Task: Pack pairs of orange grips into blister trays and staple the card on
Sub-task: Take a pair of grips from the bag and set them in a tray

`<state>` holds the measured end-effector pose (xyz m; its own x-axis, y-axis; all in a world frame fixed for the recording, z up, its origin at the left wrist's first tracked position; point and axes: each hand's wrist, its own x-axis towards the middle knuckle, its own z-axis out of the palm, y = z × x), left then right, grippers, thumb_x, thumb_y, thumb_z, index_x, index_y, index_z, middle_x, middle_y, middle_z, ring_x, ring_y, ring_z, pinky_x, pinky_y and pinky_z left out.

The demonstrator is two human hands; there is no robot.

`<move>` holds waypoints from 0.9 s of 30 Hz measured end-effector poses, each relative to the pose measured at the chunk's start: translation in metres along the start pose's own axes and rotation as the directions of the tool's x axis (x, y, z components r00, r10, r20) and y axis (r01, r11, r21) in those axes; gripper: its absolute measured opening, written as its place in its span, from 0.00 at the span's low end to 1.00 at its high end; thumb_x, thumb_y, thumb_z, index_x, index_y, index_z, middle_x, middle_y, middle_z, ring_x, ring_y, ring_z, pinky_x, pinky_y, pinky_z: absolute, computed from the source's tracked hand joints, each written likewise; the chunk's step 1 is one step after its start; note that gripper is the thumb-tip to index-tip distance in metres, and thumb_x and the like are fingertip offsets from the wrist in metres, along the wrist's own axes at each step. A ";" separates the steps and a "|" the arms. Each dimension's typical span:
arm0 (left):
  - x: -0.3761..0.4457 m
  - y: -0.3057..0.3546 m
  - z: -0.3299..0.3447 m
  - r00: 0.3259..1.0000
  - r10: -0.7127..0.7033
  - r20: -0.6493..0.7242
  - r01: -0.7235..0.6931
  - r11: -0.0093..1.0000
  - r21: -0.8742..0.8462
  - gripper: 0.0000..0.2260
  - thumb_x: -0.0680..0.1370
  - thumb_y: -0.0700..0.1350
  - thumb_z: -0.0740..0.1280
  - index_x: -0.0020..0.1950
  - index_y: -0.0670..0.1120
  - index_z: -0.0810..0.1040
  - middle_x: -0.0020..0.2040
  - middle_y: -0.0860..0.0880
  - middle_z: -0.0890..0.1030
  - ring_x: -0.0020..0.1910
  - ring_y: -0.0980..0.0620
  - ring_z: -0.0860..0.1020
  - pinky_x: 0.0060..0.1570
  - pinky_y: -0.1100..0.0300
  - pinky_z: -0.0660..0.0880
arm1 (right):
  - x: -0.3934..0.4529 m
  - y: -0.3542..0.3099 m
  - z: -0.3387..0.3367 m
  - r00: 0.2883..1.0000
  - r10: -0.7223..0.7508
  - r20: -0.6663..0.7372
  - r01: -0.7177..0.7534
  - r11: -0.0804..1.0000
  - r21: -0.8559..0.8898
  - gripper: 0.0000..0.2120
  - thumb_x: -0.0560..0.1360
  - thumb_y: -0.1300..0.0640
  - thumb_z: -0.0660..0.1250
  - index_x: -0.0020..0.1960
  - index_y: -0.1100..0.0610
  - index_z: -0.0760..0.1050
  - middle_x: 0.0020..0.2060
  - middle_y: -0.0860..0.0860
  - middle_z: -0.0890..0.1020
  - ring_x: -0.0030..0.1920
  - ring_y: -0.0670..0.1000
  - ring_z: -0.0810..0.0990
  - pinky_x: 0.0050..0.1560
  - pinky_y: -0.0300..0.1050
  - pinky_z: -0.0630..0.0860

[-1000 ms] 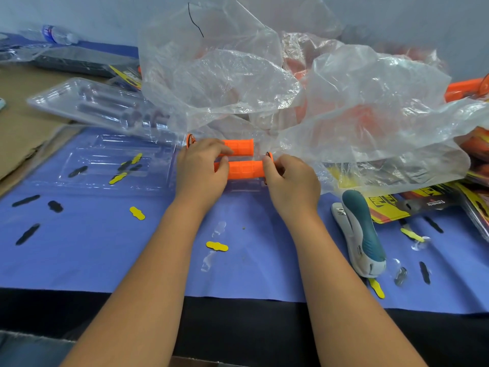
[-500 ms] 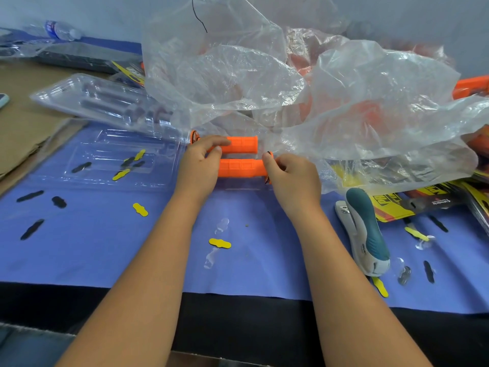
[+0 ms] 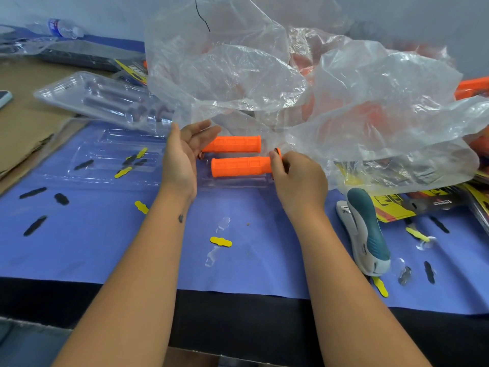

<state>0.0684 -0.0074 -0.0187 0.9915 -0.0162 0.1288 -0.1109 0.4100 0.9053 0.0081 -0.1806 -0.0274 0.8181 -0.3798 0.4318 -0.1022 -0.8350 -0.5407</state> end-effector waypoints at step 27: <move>-0.015 -0.017 0.007 0.883 0.209 0.421 -0.445 0.083 0.892 0.15 0.74 0.57 0.69 0.61 0.60 0.79 0.71 0.51 0.69 0.75 0.49 0.59 0.72 0.38 0.42 | 0.003 0.005 -0.001 0.993 -0.033 0.113 0.021 0.994 0.104 0.10 0.74 0.50 0.66 0.40 0.55 0.77 0.34 0.48 0.79 0.39 0.52 0.75 0.36 0.46 0.69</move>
<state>0.0547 -0.0203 -0.0331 0.8237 -0.3128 0.4729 -0.5106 -0.7718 0.3789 0.0092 -0.1861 -0.0277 0.8798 -0.3046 0.3650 -0.0254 -0.7968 -0.6037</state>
